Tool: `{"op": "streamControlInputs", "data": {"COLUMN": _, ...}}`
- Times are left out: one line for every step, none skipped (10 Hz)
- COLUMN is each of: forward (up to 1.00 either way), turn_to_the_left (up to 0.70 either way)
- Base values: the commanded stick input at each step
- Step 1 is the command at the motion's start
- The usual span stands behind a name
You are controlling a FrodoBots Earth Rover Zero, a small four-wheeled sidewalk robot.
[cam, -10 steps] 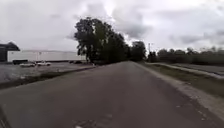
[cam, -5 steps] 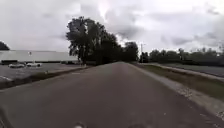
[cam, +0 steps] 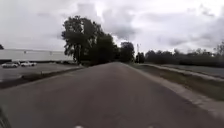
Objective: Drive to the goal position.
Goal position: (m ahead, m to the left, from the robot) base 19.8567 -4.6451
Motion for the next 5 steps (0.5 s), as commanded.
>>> {"op": "streamControlInputs", "data": {"forward": 1.00, "turn_to_the_left": 0.01}}
{"op": "streamControlInputs", "data": {"forward": 1.00, "turn_to_the_left": 0.01}}
{"op": "streamControlInputs", "data": {"forward": 1.00, "turn_to_the_left": 0.01}}
{"op": "streamControlInputs", "data": {"forward": 1.00, "turn_to_the_left": 0.01}}
{"op": "streamControlInputs", "data": {"forward": 1.00, "turn_to_the_left": 0.01}}
